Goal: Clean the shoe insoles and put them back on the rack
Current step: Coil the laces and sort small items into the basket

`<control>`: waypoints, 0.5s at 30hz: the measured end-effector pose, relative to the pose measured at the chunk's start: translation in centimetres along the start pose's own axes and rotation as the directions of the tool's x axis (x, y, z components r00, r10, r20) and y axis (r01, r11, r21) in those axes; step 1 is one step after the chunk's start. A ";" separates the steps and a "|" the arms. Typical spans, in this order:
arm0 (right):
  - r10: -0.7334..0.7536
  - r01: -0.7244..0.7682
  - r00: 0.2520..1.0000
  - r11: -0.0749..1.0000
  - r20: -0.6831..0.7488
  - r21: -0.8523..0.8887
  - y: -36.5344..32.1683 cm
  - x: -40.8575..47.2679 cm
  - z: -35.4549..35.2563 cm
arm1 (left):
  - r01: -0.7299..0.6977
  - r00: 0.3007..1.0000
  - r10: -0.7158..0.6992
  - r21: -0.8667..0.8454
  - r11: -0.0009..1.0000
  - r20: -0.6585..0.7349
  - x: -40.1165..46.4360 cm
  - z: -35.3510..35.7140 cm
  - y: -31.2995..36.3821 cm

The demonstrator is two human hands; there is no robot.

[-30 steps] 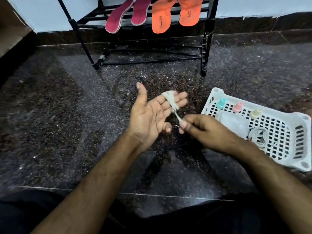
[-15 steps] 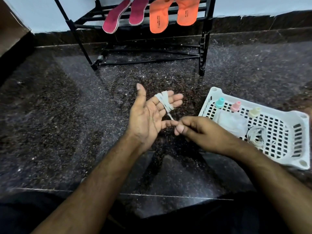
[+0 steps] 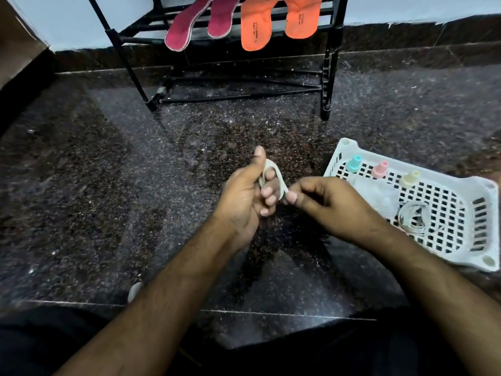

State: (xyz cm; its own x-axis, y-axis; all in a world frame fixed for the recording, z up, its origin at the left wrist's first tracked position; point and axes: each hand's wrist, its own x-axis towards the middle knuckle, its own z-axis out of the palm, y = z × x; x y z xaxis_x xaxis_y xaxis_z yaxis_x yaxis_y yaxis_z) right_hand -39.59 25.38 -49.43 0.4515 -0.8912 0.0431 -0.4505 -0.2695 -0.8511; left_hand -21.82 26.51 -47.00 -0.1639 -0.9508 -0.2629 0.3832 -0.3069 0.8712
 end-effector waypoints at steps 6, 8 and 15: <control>-0.027 0.019 0.991 0.998 -0.133 -0.060 -1.1 -0.6 1.6 | -0.010 0.999 0.018 -0.200 0.980 0.038 0.3 -0.1 -0.3; -0.010 -0.001 0.983 0.998 -0.185 -0.058 -1.1 -0.8 1.8 | -0.017 0.997 0.033 -0.216 0.976 0.069 0.4 0.1 -0.4; 0.229 -0.174 0.964 0.929 -0.139 0.326 -1.3 -0.9 2.1 | -0.036 0.998 0.053 0.385 0.922 -0.036 0.0 0.7 -2.0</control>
State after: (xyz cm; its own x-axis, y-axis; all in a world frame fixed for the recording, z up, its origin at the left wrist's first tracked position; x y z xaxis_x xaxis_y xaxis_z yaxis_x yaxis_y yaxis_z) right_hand -37.76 27.30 -49.43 0.2251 -0.9710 -0.0807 -0.2461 0.0235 -0.9690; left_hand -23.26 27.16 -48.47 -0.1106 -0.9667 -0.2306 0.0095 -0.2330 0.9724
